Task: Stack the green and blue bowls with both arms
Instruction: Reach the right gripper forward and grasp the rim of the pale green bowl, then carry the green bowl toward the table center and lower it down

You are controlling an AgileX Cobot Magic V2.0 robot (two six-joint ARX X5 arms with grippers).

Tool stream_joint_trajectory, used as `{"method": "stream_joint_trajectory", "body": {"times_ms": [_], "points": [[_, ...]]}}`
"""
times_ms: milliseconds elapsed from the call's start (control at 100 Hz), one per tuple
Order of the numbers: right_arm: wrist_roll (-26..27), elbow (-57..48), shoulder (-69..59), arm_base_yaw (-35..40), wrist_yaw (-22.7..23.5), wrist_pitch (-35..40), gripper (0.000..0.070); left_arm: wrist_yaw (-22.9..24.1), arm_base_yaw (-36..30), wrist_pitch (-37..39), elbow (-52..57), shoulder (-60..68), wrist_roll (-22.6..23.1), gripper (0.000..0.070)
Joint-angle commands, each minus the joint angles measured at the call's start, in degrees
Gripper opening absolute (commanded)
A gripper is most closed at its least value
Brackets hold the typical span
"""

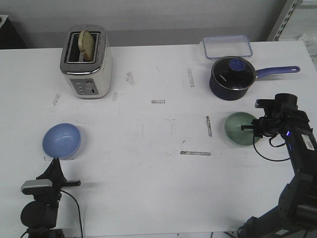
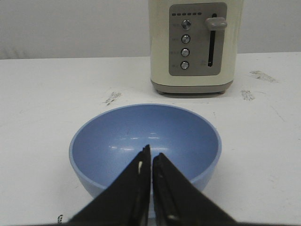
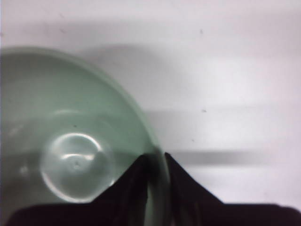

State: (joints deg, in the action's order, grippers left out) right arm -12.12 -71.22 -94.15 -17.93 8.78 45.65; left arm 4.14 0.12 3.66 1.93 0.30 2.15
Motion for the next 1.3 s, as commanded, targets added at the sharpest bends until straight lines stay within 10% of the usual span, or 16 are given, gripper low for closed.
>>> {"method": "stream_joint_trajectory", "body": {"times_ms": [0, 330, 630, 1290], "points": [[-0.1, -0.9, -0.3, 0.0, -1.3, -0.4, 0.0000, -0.1, 0.0, 0.7, -1.2, -0.1, -0.2, 0.0001], [3.7, -6.7, 8.0, 4.7, 1.0, 1.1, 0.0000, -0.1, 0.0, 0.7, -1.2, -0.1, -0.2, 0.0001], [13.0, -7.9, 11.9, 25.6, 11.2, 0.0, 0.0000, -0.1, 0.0, 0.7, -1.2, -0.1, -0.2, 0.0001], [11.5, -6.7, -4.5, 54.8, 7.0, -2.5, 0.0000, -0.1, 0.0, 0.7, -1.2, -0.1, -0.2, 0.0001]]}}
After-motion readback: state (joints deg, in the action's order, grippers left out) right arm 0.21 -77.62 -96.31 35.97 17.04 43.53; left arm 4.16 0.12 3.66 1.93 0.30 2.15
